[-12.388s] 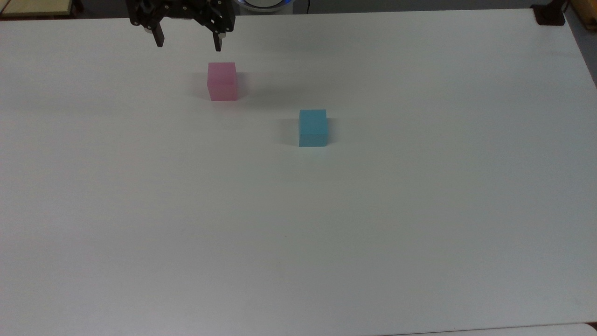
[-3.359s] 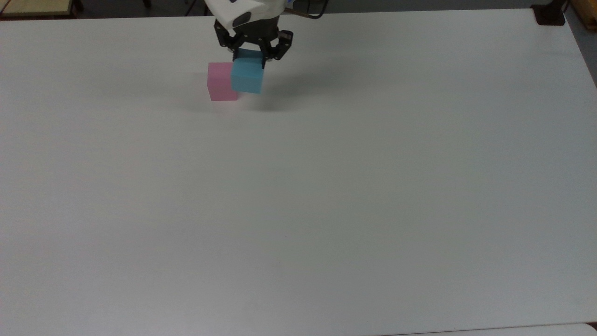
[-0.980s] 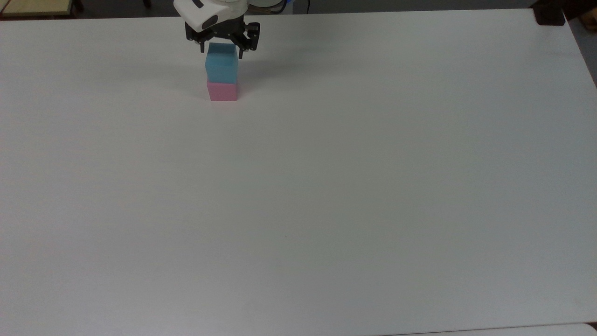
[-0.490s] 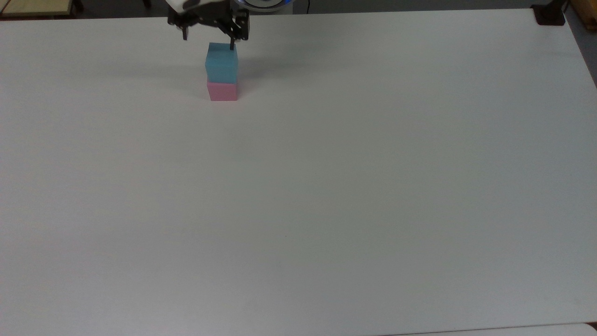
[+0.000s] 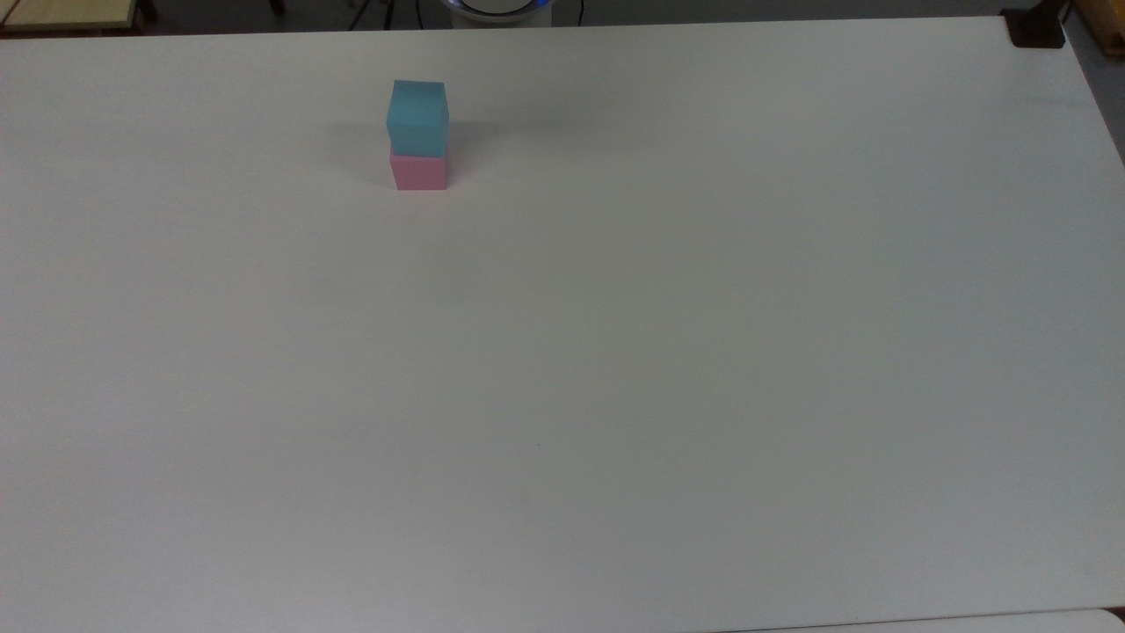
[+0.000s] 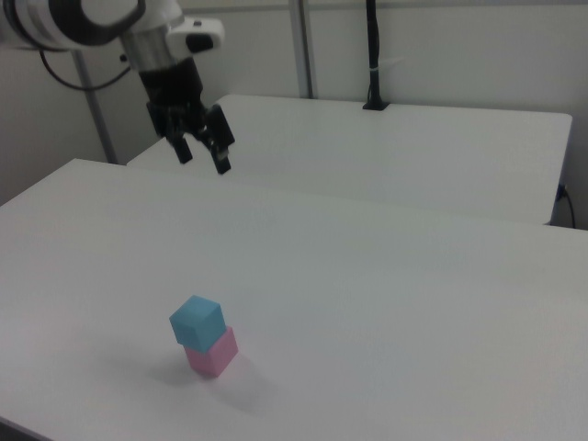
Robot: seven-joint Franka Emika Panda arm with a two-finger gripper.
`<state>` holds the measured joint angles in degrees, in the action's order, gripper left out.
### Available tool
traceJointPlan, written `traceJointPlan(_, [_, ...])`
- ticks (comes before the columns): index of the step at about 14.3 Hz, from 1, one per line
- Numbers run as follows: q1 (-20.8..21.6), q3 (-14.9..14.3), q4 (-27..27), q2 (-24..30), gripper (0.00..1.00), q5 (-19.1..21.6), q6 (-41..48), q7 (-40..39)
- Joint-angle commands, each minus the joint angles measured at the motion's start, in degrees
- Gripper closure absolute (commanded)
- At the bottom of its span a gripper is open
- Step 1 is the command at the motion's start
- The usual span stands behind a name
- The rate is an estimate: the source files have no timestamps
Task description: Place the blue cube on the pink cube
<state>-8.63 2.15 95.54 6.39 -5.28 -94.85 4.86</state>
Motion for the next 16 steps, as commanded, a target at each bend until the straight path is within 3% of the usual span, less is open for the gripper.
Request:
traceJointPlan(1, [6.2, -3.8, -4.7, -3.3, 0.0, 0.6, 1.4, -1.7])
traceJointPlan(2, [11.0, -8.4, -4.8, -3.7, 0.0, 0.8, 1.4, -1.6])
traceJointPlan(4, [14.9, -11.9, -5.5, -4.0, 0.0, 1.0, 1.4, -1.5])
traceJointPlan(16, [12.1, -11.3, -5.3, -3.9, 0.0, 2.8, 0.8, -7.1])
